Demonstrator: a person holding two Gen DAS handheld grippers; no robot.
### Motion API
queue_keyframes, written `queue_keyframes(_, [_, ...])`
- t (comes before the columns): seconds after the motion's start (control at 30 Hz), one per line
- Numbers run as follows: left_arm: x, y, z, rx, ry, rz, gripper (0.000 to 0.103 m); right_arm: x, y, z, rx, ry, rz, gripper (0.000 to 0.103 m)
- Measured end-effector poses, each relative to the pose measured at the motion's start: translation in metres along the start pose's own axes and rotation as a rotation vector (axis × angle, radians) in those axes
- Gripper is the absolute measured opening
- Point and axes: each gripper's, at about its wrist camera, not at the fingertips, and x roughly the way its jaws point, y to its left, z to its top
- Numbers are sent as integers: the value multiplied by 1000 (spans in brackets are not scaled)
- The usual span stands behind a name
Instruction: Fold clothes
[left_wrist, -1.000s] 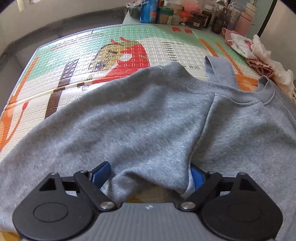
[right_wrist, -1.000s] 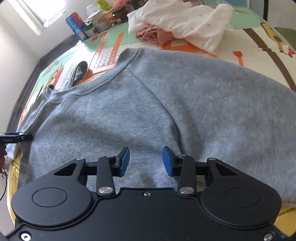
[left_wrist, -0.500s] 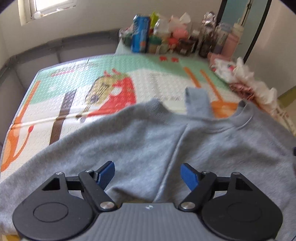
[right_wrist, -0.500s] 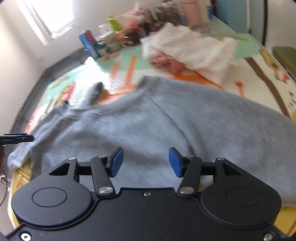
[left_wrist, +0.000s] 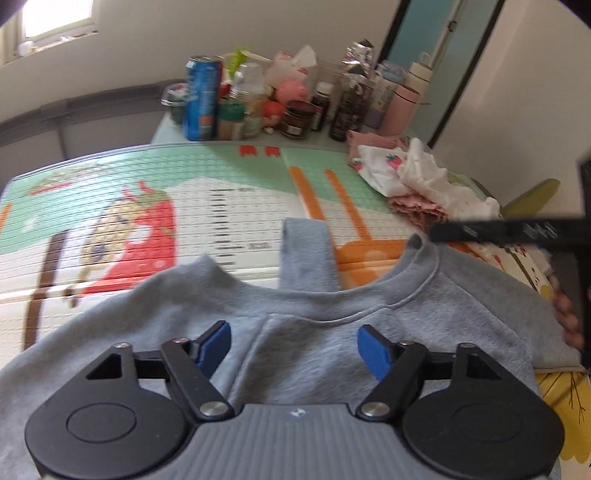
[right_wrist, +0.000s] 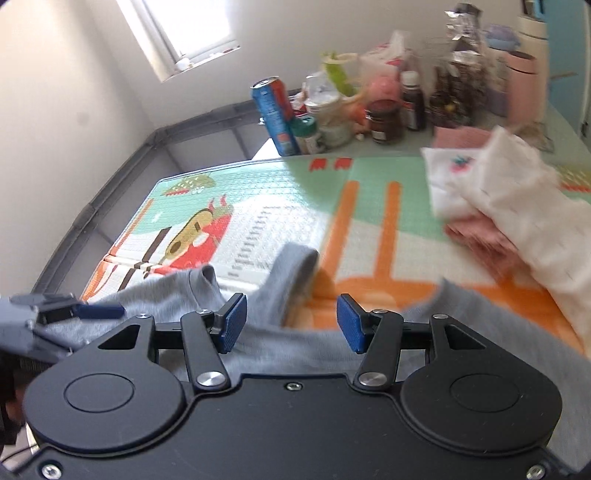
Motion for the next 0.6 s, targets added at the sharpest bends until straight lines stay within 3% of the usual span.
queue_keyframes(0.2, [35,4,0,-27,35,-24,44,54,3,28,-36,29,2,51])
queue_keyframes(0.6, [68,16,1,-113,49,-130,42,150,-19,41,24,115,23,51])
